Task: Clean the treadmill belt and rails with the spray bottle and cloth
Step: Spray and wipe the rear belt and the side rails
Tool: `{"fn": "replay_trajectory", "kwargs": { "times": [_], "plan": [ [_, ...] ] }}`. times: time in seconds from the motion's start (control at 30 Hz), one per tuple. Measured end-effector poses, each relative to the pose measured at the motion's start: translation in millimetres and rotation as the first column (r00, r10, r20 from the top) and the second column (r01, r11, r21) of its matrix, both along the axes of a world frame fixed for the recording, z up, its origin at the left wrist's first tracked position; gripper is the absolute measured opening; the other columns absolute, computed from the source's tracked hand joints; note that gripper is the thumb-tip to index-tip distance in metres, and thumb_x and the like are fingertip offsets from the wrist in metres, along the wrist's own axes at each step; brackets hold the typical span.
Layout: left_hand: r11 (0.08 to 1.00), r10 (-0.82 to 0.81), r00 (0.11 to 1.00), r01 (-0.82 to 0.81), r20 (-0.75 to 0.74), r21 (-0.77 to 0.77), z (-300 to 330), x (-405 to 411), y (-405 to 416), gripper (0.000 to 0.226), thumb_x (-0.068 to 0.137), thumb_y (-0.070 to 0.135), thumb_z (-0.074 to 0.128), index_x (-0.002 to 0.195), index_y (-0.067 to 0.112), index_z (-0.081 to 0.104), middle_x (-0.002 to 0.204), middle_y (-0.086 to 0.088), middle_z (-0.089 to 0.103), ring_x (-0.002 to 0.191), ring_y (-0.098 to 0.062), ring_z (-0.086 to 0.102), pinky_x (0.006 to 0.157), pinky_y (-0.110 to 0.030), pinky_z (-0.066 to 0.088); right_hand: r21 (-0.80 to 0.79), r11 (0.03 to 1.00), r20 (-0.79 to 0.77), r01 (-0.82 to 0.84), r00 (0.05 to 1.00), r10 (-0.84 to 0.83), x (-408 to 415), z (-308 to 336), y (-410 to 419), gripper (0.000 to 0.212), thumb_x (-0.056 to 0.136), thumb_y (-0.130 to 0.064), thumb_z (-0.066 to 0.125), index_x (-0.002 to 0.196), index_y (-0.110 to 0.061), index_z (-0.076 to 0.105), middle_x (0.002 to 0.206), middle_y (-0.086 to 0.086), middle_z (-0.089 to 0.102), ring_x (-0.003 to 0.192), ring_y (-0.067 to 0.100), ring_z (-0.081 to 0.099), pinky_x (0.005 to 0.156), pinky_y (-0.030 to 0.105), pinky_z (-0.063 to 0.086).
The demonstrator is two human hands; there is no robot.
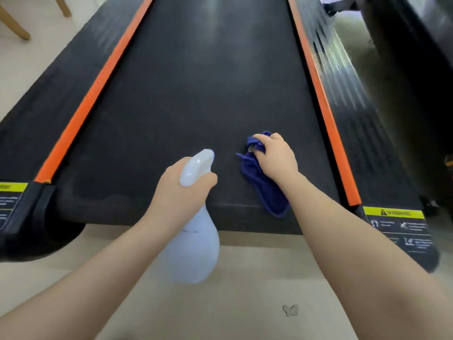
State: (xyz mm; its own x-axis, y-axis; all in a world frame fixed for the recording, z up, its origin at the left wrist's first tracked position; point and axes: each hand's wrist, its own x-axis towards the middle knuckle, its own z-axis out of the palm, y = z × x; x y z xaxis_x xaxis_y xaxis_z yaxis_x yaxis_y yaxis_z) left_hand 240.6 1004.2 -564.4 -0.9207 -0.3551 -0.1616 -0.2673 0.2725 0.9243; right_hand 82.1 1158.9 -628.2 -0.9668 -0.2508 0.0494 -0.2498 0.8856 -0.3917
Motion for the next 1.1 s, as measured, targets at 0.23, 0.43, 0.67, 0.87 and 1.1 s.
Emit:
{"fn": "replay_trajectory", "kwargs": {
  "times": [0.23, 0.43, 0.67, 0.87, 1.1],
  "plan": [
    [0.988, -0.090, 0.989, 0.073, 0.119, 0.139, 3, -14, 91, 0.027, 0.080, 0.023, 0.056, 0.098, 0.003, 0.053, 0.085, -0.003, 0.049, 0.074, -0.015, 0.044, 0.066, -0.026, 0.036, -0.366, 0.927, 0.056, 0.084, 0.996, -0.068, 40, 49, 137, 0.023, 0.092, -0.021, 0.055, 0.114, -0.024, 0.064, 0.102, 0.003, 0.061, 0.099, 0.018, 0.056, 0.082, 0.020, 0.036],
    [0.993, -0.077, 0.985, 0.089, 0.157, -0.075, 2, -30, 150, 0.028, 0.083, 0.018, 0.055, 0.070, 0.012, 0.031, 0.069, 0.002, 0.036, 0.064, -0.014, 0.035, 0.057, -0.025, 0.030, -0.401, 0.916, 0.139, 0.004, 0.989, 0.056, 56, 58, 179, 0.026, 0.095, -0.019, 0.052, 0.118, -0.027, 0.060, 0.105, 0.006, 0.059, 0.096, 0.018, 0.054, 0.082, 0.023, 0.038],
    [0.960, -0.263, 0.948, 0.276, 0.181, -0.047, -7, -37, 180, 0.017, 0.081, 0.014, 0.049, 0.073, 0.016, 0.034, 0.073, 0.004, 0.038, 0.067, -0.015, 0.035, 0.055, -0.024, 0.028, -0.400, 0.915, 0.049, 0.053, 0.998, -0.036, 37, 47, 164, 0.027, 0.095, -0.022, 0.050, 0.120, -0.027, 0.060, 0.097, 0.007, 0.056, 0.091, 0.020, 0.054, 0.078, 0.025, 0.039],
    [0.994, -0.086, 0.988, 0.094, 0.131, -0.058, -3, -37, 156, 0.027, 0.081, 0.013, 0.053, 0.068, 0.012, 0.029, 0.065, 0.004, 0.031, 0.061, -0.014, 0.029, 0.055, -0.023, 0.025, -0.282, 0.951, -0.118, 0.124, 0.980, -0.163, 29, 20, 147, 0.038, 0.092, -0.013, 0.056, 0.130, -0.014, 0.054, 0.113, 0.011, 0.056, 0.099, 0.030, 0.050, 0.085, 0.034, 0.038],
    [0.990, 0.119, 0.993, -0.118, 0.011, -0.076, 19, -57, 83, 0.035, 0.063, 0.031, 0.049, 0.083, 0.002, 0.051, 0.075, -0.008, 0.048, 0.068, -0.018, 0.043, 0.063, -0.029, 0.035, -0.015, 0.814, -0.169, -0.580, 0.804, 0.570, 22, -7, 82, 0.038, 0.067, -0.013, 0.063, 0.104, -0.021, 0.070, 0.103, 0.005, 0.067, 0.078, 0.031, 0.061, 0.065, 0.038, 0.049]
  ]
}}
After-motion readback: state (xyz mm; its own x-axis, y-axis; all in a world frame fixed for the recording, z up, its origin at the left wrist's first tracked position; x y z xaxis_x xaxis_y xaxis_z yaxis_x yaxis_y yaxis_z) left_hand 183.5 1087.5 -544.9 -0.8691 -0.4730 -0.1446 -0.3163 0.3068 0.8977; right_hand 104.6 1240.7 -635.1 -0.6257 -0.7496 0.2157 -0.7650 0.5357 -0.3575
